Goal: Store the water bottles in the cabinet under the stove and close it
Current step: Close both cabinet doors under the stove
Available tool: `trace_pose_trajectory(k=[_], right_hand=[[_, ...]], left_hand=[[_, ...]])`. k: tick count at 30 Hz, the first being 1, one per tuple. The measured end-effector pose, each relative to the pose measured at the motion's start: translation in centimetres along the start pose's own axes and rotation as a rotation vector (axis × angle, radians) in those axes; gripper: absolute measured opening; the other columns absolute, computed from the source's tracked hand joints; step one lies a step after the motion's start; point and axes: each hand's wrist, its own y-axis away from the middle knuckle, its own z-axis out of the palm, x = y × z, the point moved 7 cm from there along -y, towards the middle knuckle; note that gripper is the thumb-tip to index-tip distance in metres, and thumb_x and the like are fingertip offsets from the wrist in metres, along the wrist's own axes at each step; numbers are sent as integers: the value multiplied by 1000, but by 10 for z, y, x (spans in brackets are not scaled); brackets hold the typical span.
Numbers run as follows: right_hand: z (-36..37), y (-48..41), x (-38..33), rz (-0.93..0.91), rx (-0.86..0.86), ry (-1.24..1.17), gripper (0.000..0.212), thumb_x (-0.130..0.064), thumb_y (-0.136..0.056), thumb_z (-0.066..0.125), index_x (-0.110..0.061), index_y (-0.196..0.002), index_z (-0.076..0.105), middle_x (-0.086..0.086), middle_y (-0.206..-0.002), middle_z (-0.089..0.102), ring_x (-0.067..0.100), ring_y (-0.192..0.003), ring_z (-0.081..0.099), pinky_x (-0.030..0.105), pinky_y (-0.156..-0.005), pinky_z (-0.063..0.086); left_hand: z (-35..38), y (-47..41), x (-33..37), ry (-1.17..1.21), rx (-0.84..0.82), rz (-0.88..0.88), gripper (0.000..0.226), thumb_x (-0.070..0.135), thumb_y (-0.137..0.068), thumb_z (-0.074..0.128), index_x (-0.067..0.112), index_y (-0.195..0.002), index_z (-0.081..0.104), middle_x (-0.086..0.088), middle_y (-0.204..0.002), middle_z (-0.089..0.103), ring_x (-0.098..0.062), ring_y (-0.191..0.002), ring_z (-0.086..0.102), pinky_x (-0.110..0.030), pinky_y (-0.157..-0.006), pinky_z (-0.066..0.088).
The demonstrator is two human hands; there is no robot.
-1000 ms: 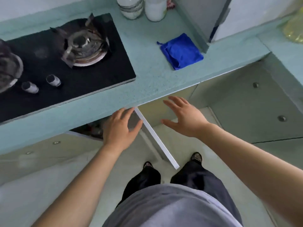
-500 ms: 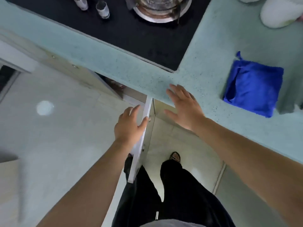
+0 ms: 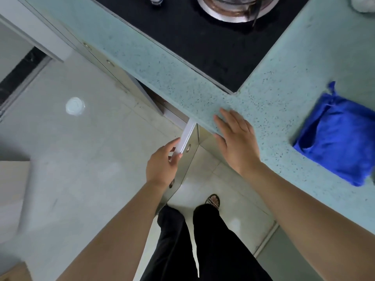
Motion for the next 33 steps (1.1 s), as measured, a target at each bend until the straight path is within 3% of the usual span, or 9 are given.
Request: trace_pose_trajectory(k=[7,14,19,23,28,33], right_hand=[[-1,2,0,2,-17,-21,48,-35,-94,35,-16,-137,43,5,-149,36,27,-138,29,39,-109,24],[-4,-7,-8,102,6,-89,55,-44,-91,31,-14,-135,45,6,-146,40,29,-137,31,45,-109,28],[1,-34,-41,137,26,-119,48,-38,-93,43,-15,-136,44,5,-148,37,27,-138,29,45,-111,26],[9,-50,-66,239,39,-70,49,-33,-94,47,-18,-140,38,1,-151,30,21,-142,21,37,-114,13],[15,-65,-87,358,95,-57,50,-32,-93,50,-18,-140,38,3,-151,32,24,-141,22,41,-113,17],[14,-62,-90,415,161,-32,50,-29,-91,53,-15,-138,40,5,-149,35,26,-139,26,44,-111,23]], left_hand=[[-12,-5,-6,-2,27,-15,34,29,-91,56,39,-124,55,12,-114,65,-6,-76,57,-24,-69,43],[-39,-33,-23,-26,-3,31,27,33,-88,59,41,-114,62,15,-109,67,-4,-83,61,-23,-64,47],[-61,-65,-35,-2,-32,78,19,29,-83,63,35,-100,67,12,-96,70,-6,-82,62,-23,-64,47],[-76,-92,-37,-42,-84,213,17,30,-82,64,31,-100,68,9,-97,69,-10,-82,62,-24,-65,44],[-108,-126,-40,-158,-131,446,21,21,-86,62,22,-106,67,2,-101,68,-18,-87,62,-26,-72,44],[-152,-153,-58,-268,-50,563,29,5,-82,61,18,-108,66,0,-107,69,-22,-96,63,-27,-85,45]])
